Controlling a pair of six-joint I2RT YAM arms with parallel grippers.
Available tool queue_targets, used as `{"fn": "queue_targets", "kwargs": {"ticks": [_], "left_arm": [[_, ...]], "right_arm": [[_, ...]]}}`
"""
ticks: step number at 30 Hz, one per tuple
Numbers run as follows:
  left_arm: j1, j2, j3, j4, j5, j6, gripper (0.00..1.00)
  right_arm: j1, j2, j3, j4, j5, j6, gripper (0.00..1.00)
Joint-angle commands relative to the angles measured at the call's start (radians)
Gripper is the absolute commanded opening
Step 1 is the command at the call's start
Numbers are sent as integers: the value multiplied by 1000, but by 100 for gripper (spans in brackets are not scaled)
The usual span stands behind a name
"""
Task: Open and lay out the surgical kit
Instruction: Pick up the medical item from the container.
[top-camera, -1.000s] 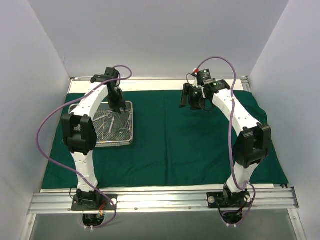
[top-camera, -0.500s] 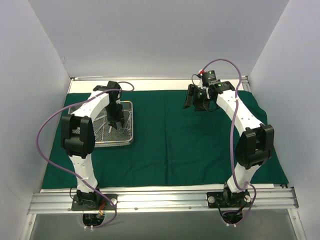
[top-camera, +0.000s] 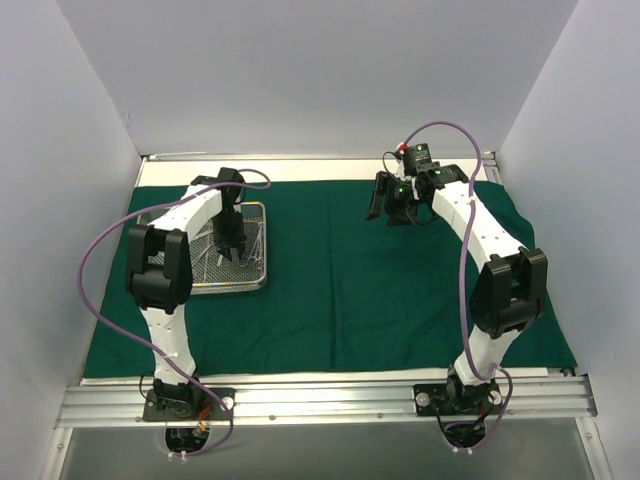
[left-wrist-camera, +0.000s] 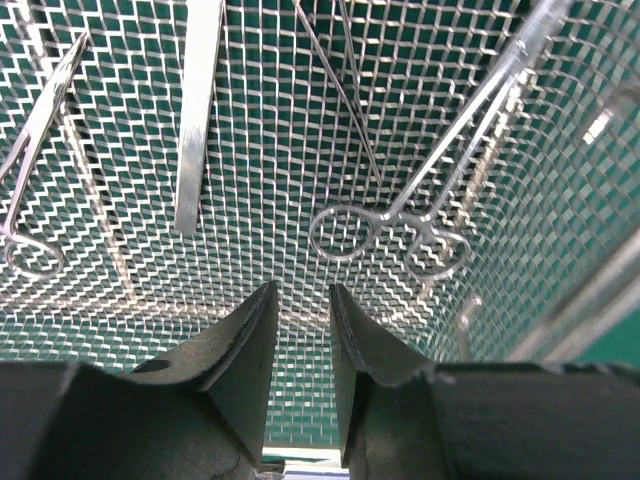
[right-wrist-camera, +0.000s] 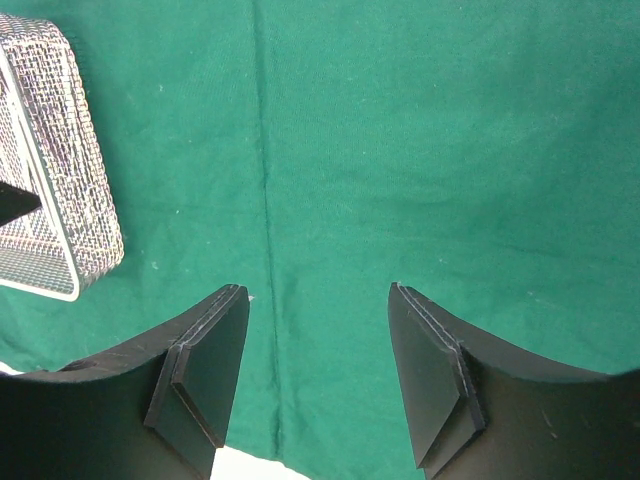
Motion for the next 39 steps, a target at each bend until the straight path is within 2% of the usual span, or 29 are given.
{"fn": "queue_targets", "kwargs": {"ticks": [1, 12, 21, 23, 25, 30, 39], "left_arm": [[-3, 27, 30, 38, -25, 18, 36], [-4, 93, 53, 69, -41, 26, 32], [-14, 116, -20, 113, -61, 23, 30], [-14, 120, -28, 122, -58, 18, 27], [-15, 119, -40, 122, -56, 11, 16], [-15, 77, -42, 112, -64, 15, 3], [-14, -70, 94, -62, -137, 21, 2]], "right_arm": [[-5, -54, -10, -5, -10, 10, 58], [-8, -48, -10, -14, -12, 9, 57], [-10, -46, -20, -10, -13, 10, 57], [-10, -46, -23, -8, -16, 12, 57], [-8, -45, -23, -10, -18, 9, 56], [-10, -40, -8, -20, -4, -13, 56], [-10, 17, 79, -27, -35, -33, 57]]}}
